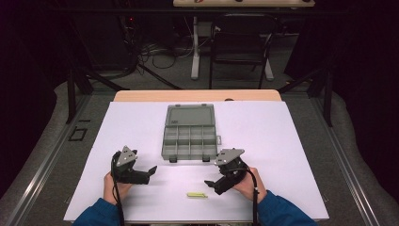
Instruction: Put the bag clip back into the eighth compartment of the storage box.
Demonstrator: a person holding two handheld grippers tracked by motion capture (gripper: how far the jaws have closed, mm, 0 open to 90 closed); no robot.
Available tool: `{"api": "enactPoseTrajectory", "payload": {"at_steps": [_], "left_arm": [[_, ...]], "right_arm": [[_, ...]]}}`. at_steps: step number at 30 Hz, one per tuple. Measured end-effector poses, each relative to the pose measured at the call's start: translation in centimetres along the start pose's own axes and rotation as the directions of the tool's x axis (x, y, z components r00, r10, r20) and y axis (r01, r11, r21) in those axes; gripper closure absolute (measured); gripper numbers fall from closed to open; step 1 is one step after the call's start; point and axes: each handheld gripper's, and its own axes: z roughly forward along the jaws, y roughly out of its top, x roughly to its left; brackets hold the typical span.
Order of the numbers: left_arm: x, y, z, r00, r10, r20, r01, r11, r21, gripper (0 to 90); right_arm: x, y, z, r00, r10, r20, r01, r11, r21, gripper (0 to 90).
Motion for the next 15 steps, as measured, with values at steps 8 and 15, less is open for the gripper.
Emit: {"api": "enactPoseTrajectory", "payload": {"at_steps": [8,15], "left_arm": [[-0.1,0.0,0.0,0.9999,0.005,-0.009,-0.005,1.0,-0.008,0.0],[-0.3,0.1,0.2,0.9999,0.013,0.007,-0.013,0.9999,-0.006,0.0]], "right_arm": [[0.4,0.2,0.4,0.9996,-0.003,-0.028,0.004,1.0,0.023,0.0],[1.2,0.6,0.9,0.9971,-0.025,-0.071,0.029,0.998,0.054,0.0]]}}
